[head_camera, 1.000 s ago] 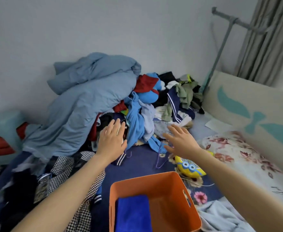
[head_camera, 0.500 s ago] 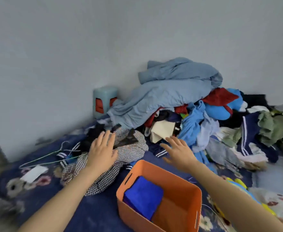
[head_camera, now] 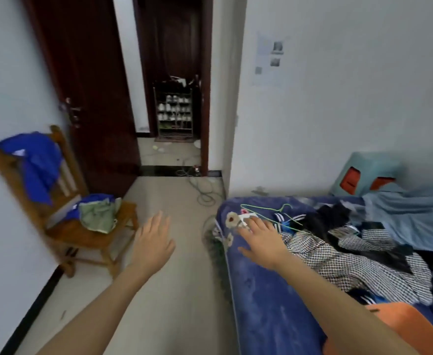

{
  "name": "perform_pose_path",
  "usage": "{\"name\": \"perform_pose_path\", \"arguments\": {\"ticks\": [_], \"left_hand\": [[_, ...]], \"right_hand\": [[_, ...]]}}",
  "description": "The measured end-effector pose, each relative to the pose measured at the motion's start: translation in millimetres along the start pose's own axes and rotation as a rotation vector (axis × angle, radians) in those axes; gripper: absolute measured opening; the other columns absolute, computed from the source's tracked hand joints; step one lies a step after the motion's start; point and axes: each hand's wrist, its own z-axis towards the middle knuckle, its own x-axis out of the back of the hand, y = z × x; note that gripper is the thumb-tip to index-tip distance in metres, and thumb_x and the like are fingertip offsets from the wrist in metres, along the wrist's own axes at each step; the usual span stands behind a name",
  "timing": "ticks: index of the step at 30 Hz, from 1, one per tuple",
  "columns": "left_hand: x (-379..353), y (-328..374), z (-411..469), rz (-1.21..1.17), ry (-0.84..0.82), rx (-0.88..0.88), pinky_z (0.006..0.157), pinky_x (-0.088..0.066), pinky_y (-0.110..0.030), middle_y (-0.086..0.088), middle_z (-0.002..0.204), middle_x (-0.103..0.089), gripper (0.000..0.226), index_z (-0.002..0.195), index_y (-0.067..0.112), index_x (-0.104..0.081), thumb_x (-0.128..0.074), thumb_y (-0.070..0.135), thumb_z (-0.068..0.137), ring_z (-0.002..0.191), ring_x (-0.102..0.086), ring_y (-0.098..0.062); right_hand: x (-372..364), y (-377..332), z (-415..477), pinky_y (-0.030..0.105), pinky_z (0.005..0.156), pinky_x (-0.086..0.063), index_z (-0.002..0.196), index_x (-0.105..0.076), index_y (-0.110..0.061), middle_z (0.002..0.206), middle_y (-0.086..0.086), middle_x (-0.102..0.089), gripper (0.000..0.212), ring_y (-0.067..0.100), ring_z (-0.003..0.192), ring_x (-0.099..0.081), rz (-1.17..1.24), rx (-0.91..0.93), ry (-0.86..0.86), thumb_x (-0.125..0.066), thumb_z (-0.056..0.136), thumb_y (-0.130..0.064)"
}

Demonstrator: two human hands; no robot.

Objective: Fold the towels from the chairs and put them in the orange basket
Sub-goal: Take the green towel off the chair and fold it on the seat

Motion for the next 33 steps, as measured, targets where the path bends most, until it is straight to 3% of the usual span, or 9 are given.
{"name": "perform_pose_path", "arguments": {"ticks": [4, 8, 11, 14, 17, 21, 25, 30, 33], "left_hand": [[20.2, -100.5, -37.3, 0.068, -0.136, 0.191, 0.071, -0.054, -0.047, -0.022, 0.112, -0.064, 0.057, 0.11, -0.001, -0.065, -0.05, 0.036, 0.069, 0.099, -0.064, -0.039], [47.4, -173.2, -70.0, 0.114, -0.119, 0.284, 0.07, -0.055, -0.046, -0.022, 0.111, -0.065, 0.058, 0.108, -0.001, -0.066, -0.042, 0.036, 0.07, 0.099, -0.064, -0.039], [59.1, -215.5, -87.9, 0.133, -0.13, 0.334, 0.068, -0.055, -0.046, -0.022, 0.11, -0.066, 0.059, 0.107, -0.002, -0.066, -0.04, 0.038, 0.071, 0.097, -0.065, -0.039], [55.5, -239.3, -108.8, 0.141, -0.117, 0.38, 0.068, -0.055, -0.047, -0.022, 0.11, -0.066, 0.053, 0.108, -0.001, -0.064, -0.067, 0.032, 0.066, 0.096, -0.065, -0.04], [48.6, -256.1, -123.0, 0.148, -0.126, 0.428, 0.066, -0.055, -0.044, -0.021, 0.108, -0.066, 0.051, 0.11, 0.003, -0.058, -0.051, 0.033, 0.069, 0.094, -0.065, -0.038], [31.6, -265.7, -121.9, 0.11, -0.168, 0.479, 0.063, -0.056, -0.043, -0.019, 0.104, -0.067, 0.074, 0.11, 0.006, -0.051, -0.086, 0.023, 0.047, 0.091, -0.067, -0.038], [20.9, -269.5, -84.9, 0.13, -0.091, 0.497, 0.061, -0.056, -0.044, -0.019, 0.102, -0.068, 0.07, 0.104, 0.003, -0.062, -0.09, 0.02, 0.043, 0.087, -0.067, -0.037], [5.1, -261.5, -14.7, 0.07, -0.008, 0.606, 0.107, -0.032, -0.042, -0.012, 0.149, -0.033, 0.054, 0.141, 0.01, -0.036, -0.05, 0.031, 0.092, 0.136, -0.031, -0.031], [-20.9, -258.9, 28.9, 0.042, -0.004, 0.669, 0.112, -0.023, -0.038, -0.007, 0.155, -0.019, 0.057, 0.146, 0.015, -0.022, -0.038, 0.038, 0.096, 0.142, -0.017, -0.025]], "right_hand": [[16.5, -84.9, 56.9, 0.042, 0.07, -0.054, 0.099, -0.069, -0.02, 0.103, 0.014, -0.067, 0.057, 0.031, 0.095, -0.066, 0.078, 0.171, 0.0, -0.082, 0.049, -0.044], [30.3, -161.1, 95.9, 0.041, 0.111, -0.019, 0.143, -0.029, -0.019, 0.153, 0.01, -0.019, 0.055, 0.026, 0.142, -0.016, 0.162, 0.286, -0.031, -0.044, 0.094, -0.037], [31.2, -206.9, 119.0, 0.037, 0.113, -0.013, 0.145, -0.025, -0.019, 0.155, 0.007, -0.015, 0.054, 0.022, 0.143, -0.011, 0.218, 0.341, -0.028, -0.04, 0.096, -0.036], [31.2, -236.1, 134.2, 0.037, 0.113, -0.013, 0.145, -0.025, -0.019, 0.154, 0.008, -0.017, 0.054, 0.022, 0.143, -0.011, 0.184, 0.409, -0.082, -0.041, 0.095, -0.035], [29.0, -253.7, 154.8, 0.037, 0.112, -0.014, 0.144, -0.028, -0.018, 0.152, 0.007, -0.021, 0.053, 0.023, 0.142, -0.013, 0.169, 0.45, -0.09, -0.041, 0.095, -0.035], [23.5, -259.3, 181.7, 0.036, 0.112, -0.016, 0.142, -0.03, -0.019, 0.151, 0.007, -0.022, 0.051, 0.022, 0.141, -0.014, 0.164, 0.47, -0.094, -0.04, 0.095, -0.035], [14.4, -242.8, 218.8, 0.034, 0.11, -0.018, 0.14, -0.033, -0.021, 0.149, 0.005, -0.025, 0.048, 0.021, 0.14, -0.017, 0.204, 0.476, -0.097, -0.043, 0.094, -0.031], [10.0, -205.0, 283.8, 0.033, 0.11, -0.02, 0.14, -0.034, -0.021, 0.149, 0.006, -0.025, 0.045, 0.021, 0.139, -0.019, 0.284, 0.459, -0.069, -0.04, 0.095, -0.03], [-3.8, -179.4, 316.3, 0.033, 0.111, -0.02, 0.141, -0.033, -0.02, 0.151, 0.005, -0.021, 0.046, 0.022, 0.14, -0.018, 0.306, 0.487, -0.088, -0.039, 0.096, -0.029]]}}
